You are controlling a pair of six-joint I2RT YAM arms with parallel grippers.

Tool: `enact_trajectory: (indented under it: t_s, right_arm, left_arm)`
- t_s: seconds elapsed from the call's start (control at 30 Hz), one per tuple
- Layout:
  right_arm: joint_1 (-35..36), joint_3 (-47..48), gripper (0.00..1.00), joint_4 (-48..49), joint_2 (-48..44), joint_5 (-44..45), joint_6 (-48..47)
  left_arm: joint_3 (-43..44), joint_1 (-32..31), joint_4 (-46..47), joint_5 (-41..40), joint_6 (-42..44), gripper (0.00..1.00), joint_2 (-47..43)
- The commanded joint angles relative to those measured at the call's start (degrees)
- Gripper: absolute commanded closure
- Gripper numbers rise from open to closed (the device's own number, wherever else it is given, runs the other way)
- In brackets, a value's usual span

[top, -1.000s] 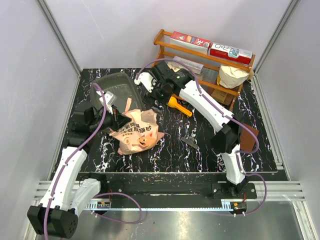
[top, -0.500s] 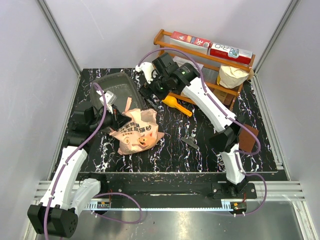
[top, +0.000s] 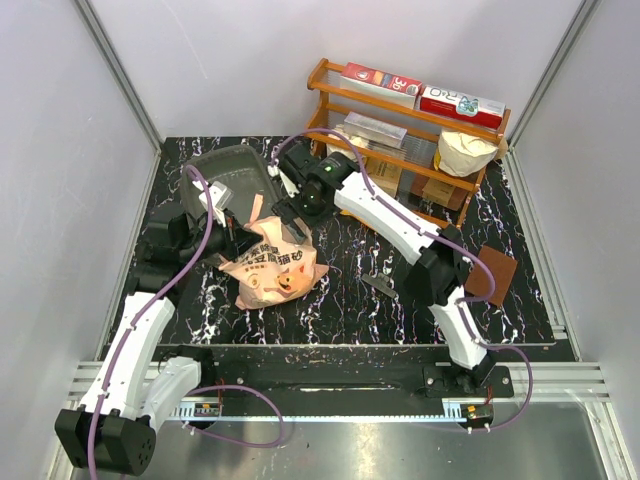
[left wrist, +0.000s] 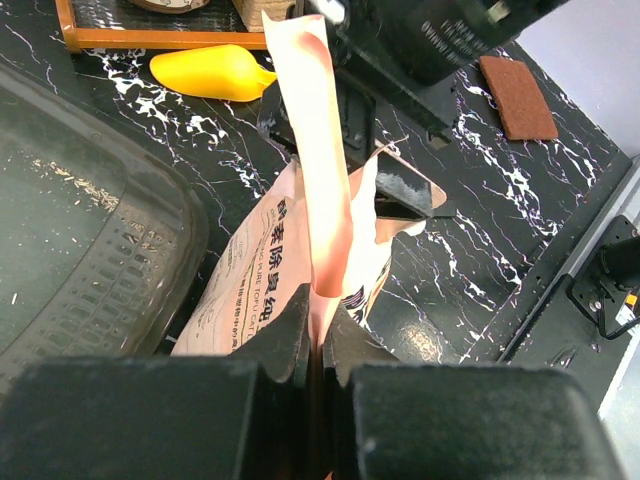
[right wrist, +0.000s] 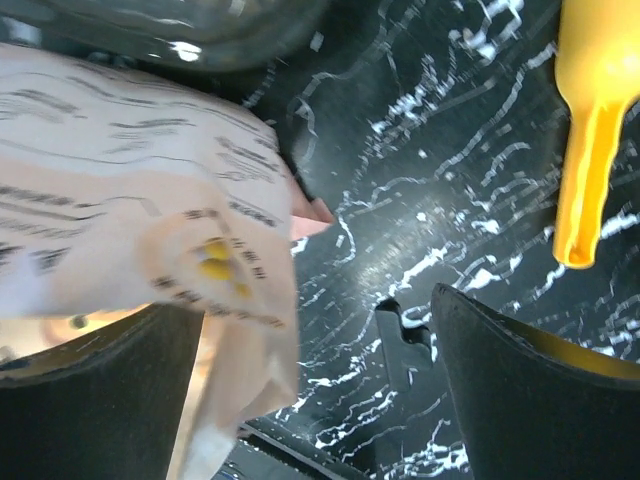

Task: Fill the litter box with clean litter

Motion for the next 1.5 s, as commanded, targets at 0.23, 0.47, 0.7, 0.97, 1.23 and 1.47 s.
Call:
enact_trajectory:
  t_s: [0.23, 0.47, 0.7, 0.97, 1.23, 1.47]
  right_arm:
    - [-6.21, -7.08, 0.0, -0.79, -9.23, 7.7, 0.92]
    - [-7.8, 0.19, 0.01, -0.52, -7.56, -13.87, -7.25]
    - [-12.63, 10.16, 0.01, -1.23, -5.71, -29.55, -15.33]
    - [-19.3, -16.95, 0.0, 10.09, -13.61, -24.99, -35.82]
    - [-21.77, -33.17, 0.08, 22.85, -12.4, -11.3, -40.05]
    - [-23.18, -32.66, 0.09, 29.61, -7.12, -6.98, -36.44]
  left_arm:
    - [3.57, 0.44, 8.63, -1.0, 1.76, 1.0, -1.25]
    - [3.92, 0.52, 8.45, 0.14, 1.33, 1.0, -0.37]
    - [5.07, 0.44, 7.31, 0.76, 1.85, 0.83, 0.25]
    - [11.39, 1.05, 3.71, -2.67, 6.42, 0.22, 2.35]
    - [16.57, 1.84, -2.7, -6.18, 11.07, 0.11, 3.06]
    - [19.57, 2.19, -6.31, -6.36, 13.8, 0.11, 3.32]
